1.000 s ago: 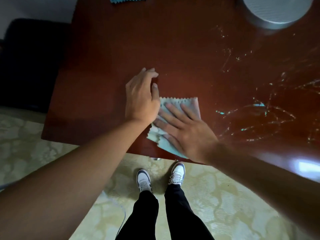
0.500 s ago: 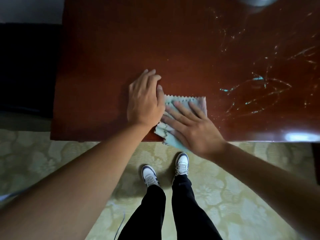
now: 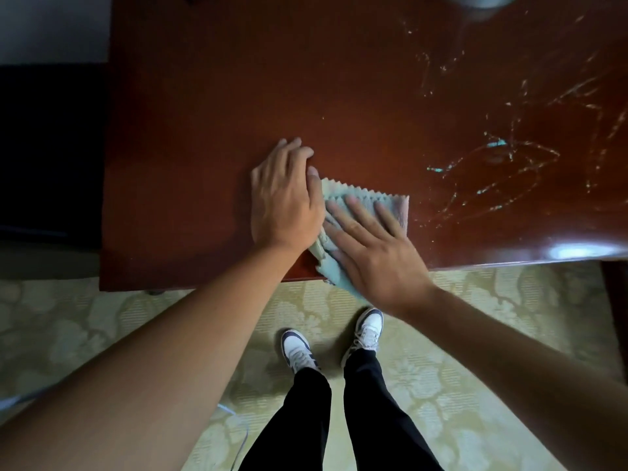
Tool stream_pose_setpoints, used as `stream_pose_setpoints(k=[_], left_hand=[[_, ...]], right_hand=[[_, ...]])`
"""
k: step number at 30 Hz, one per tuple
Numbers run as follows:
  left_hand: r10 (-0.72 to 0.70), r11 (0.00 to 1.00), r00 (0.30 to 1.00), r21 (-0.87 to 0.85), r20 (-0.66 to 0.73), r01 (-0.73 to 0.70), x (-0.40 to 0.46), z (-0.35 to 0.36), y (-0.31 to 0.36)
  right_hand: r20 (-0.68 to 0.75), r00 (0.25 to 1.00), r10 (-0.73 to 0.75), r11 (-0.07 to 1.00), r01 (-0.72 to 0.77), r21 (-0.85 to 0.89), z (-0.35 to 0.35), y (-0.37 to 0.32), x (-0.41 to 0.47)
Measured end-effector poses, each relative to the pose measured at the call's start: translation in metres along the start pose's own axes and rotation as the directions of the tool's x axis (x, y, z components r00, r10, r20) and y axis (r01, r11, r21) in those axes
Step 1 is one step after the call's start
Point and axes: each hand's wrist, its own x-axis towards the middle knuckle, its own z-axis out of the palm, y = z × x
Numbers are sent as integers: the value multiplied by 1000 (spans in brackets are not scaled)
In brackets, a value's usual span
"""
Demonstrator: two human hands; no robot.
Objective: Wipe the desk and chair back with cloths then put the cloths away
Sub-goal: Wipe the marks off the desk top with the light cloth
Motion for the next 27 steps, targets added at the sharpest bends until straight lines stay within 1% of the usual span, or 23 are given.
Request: stream_pose_setpoints(k=[1,2,5,6,7,10,12,13,16,17,19,20,22,24,27], left_hand=[[0,1000,1000,-13,-9,0,0,0,0],[-1,1000,1000,-22,-16,0,0,1,0],[-7,999,999,-33,-34,6,1,2,1],[-15,999,999,-35,-35,13,1,2,1],[-20,999,999,-41,-33,18,1,1,1],[-31,999,999,-36,-15,30,2,-2,3],[-35,999,999,-25,-1,35,2,-5,3],[-33,999,999,-23,5,33,3,-6,3],[-21,1000,1000,-9,-1,21,3,-3,3],[-24,1000,1000,-8,-12,24,3,-1,2],[-44,999,998,-25,-52,43,2,2,1],[-64,997,995,-35,-78,62,3,2,1],[-112,993,987,-47,-115,107,5,1,1],[-139,990,984,-44,-114,135,5,0,2],[-126,992,988,-31,-84,124,5,-1,3]], right_hand=[[20,1000,-23,1000,23,-7,-4,12,10],[33,999,-12,1000,12,-6,-8,24,23],[-11,987,157,988,-157,6,-20,56,68],[-27,981,193,981,-193,5,-19,54,73],[-46,980,195,981,-195,2,-17,47,69],[-74,995,64,998,-63,24,-8,19,32],[-57,998,4,1000,-3,18,-10,24,26],[-48,999,23,1000,-22,8,-14,35,38],[-38,974,223,975,-223,9,-31,73,104],[-22,962,270,963,-270,20,-35,82,129],[0,957,291,956,-291,41,-37,80,168],[-8,959,283,958,-282,57,-35,72,177],[-41,973,228,973,-225,55,-27,52,164],[-66,989,129,991,-126,52,-20,30,117],[-61,998,29,996,-23,91,-12,14,42]])
